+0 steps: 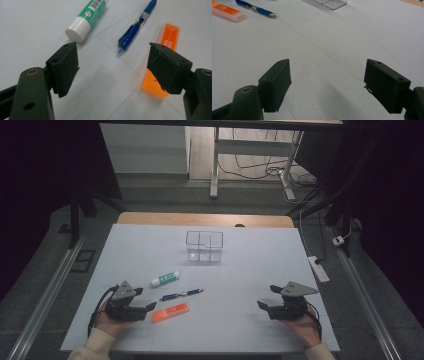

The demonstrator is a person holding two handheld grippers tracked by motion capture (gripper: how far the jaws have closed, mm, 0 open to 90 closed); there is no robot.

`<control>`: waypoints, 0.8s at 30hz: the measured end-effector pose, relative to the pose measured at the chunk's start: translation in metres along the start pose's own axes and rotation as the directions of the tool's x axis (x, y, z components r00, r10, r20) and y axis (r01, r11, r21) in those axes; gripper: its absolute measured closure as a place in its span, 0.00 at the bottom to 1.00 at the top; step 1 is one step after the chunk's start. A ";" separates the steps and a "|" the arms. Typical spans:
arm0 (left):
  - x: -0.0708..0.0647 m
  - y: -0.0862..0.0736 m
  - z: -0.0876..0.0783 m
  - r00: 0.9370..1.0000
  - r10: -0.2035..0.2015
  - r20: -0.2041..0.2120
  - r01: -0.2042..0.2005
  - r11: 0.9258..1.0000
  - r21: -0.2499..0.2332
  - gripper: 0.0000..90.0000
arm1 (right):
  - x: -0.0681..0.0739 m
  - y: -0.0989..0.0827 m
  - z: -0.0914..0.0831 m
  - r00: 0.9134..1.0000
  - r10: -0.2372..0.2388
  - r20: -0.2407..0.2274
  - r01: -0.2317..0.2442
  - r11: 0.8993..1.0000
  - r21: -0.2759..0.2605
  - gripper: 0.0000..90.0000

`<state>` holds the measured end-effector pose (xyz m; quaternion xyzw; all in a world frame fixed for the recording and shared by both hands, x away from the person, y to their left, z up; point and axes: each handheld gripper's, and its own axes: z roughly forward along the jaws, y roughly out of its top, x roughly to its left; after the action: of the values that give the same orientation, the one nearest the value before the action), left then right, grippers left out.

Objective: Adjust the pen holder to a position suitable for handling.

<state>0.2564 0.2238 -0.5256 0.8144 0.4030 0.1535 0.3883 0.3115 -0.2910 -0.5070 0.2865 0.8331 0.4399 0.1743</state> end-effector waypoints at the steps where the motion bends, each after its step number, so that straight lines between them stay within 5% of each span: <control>1: 0.000 0.000 0.000 1.000 -0.001 0.000 0.001 1.000 0.000 0.28 | 0.000 0.000 0.000 1.000 -0.003 0.005 0.003 1.000 0.001 0.23; 24: -0.002 0.005 0.002 1.000 0.019 0.018 -0.019 1.000 0.018 0.28 | 0.000 -0.001 0.003 1.000 -0.021 0.009 0.020 0.999 0.036 0.24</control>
<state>0.2590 0.2198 -0.5230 0.8230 0.3930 0.1465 0.3830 0.3125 -0.2897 -0.5094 0.2830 0.8429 0.4218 0.1776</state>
